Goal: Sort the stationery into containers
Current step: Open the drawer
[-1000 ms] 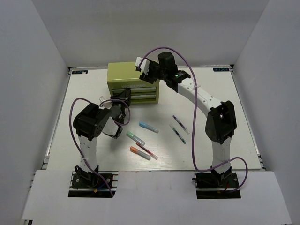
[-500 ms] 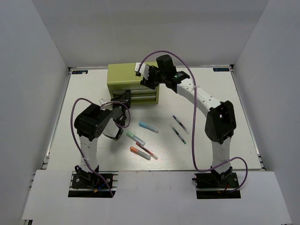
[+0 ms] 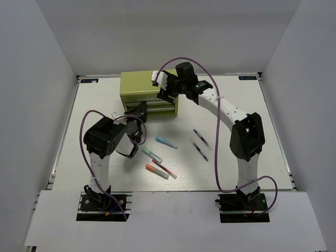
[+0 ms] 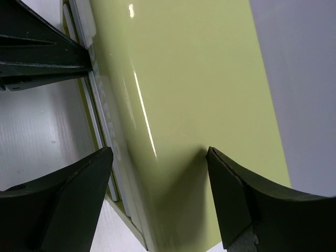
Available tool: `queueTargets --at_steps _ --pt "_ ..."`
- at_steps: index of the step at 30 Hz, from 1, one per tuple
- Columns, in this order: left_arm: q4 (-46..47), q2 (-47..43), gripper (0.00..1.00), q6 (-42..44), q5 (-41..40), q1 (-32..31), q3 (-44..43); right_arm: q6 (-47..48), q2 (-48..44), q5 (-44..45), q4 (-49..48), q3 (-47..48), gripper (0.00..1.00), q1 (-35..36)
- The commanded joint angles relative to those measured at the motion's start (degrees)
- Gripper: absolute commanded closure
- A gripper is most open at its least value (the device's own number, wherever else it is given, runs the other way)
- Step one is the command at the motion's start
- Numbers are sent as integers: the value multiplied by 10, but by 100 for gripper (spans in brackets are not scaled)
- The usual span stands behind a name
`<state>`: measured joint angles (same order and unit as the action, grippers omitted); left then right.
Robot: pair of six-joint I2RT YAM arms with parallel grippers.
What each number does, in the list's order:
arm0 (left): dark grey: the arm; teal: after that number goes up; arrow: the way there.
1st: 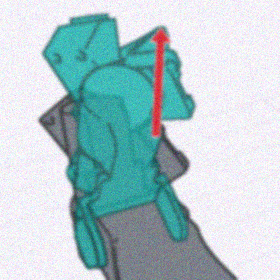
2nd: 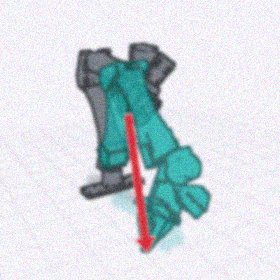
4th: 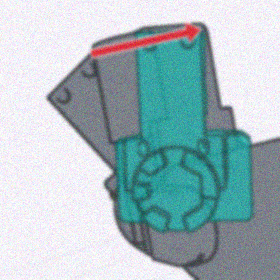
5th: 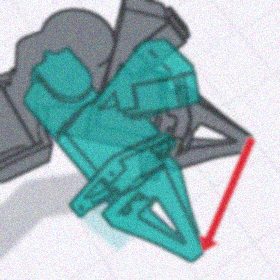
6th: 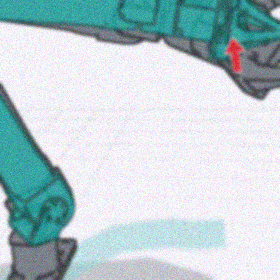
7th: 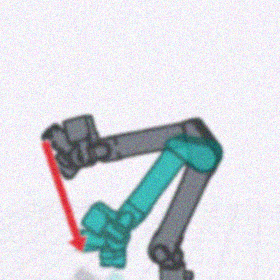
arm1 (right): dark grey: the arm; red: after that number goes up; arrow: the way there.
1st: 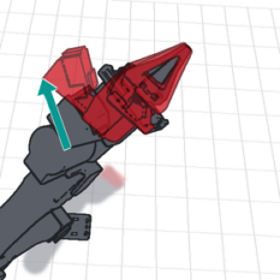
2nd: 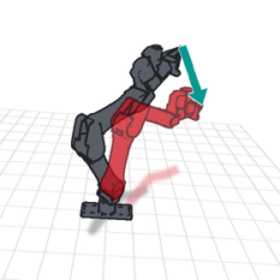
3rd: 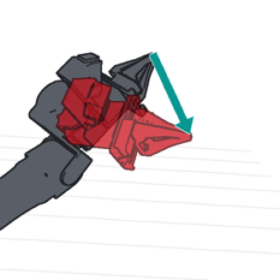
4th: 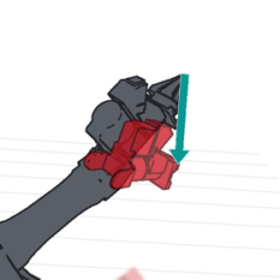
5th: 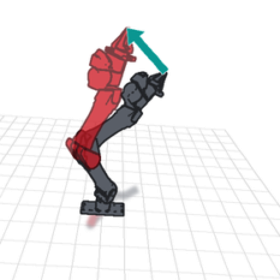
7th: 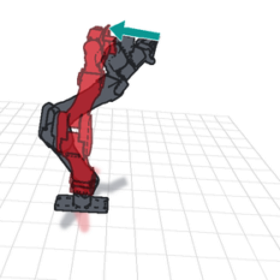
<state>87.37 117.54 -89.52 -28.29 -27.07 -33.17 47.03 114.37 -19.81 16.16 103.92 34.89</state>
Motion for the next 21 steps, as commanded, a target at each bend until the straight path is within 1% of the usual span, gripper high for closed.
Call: queueTargets --at_steps 1,4,8,10,13,17,21 --pt "151 35 100 27 -26 -12 73 2 -7 9 -8 14 22 0" --pt "156 24 100 27 -26 -18 93 1 2 28 -13 22 22 1" --pt "163 17 100 27 -36 -24 113 -4 13 56 -8 28 25 0" --pt "163 17 100 27 -36 -24 113 -6 16 61 -8 31 25 0" --pt "163 12 100 27 -36 -24 113 -10 24 79 -6 37 27 0" --pt "163 2 100 27 -36 -29 113 -15 39 98 -1 62 27 1" --pt "163 -13 100 27 -19 -35 134 -16 45 115 -4 62 27 0"
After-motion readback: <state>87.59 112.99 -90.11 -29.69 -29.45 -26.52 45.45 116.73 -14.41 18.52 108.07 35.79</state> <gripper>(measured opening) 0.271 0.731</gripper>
